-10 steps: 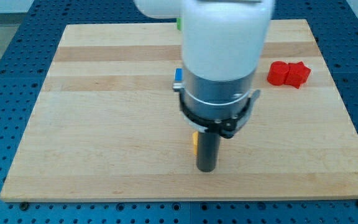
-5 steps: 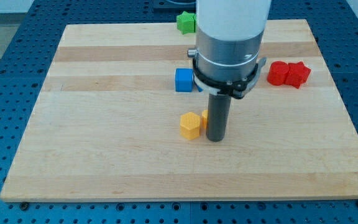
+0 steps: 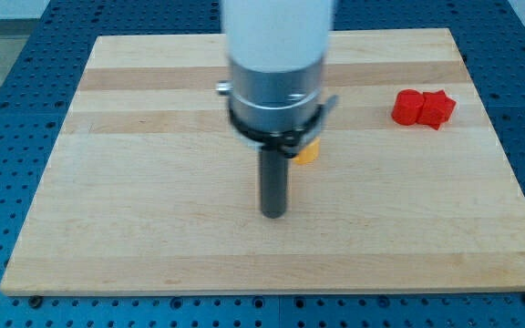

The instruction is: Move yellow blocks upwards

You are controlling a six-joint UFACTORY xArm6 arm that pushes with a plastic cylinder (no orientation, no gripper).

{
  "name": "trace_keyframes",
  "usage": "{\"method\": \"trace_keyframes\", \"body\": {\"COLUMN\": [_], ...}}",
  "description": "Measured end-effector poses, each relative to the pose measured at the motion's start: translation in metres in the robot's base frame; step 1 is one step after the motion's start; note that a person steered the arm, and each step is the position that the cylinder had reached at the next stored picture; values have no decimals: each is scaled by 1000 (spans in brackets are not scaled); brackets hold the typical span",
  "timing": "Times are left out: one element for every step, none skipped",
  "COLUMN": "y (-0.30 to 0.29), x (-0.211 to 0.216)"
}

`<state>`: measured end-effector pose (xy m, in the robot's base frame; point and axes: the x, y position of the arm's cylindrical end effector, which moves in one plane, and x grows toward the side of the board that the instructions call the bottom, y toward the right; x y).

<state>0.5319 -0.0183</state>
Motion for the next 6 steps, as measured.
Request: {"method": "trace_keyframes", "body": {"y": [-18, -17, -2, 10, 13, 14], "x": [0, -3, -21, -32, -50, -66]}}
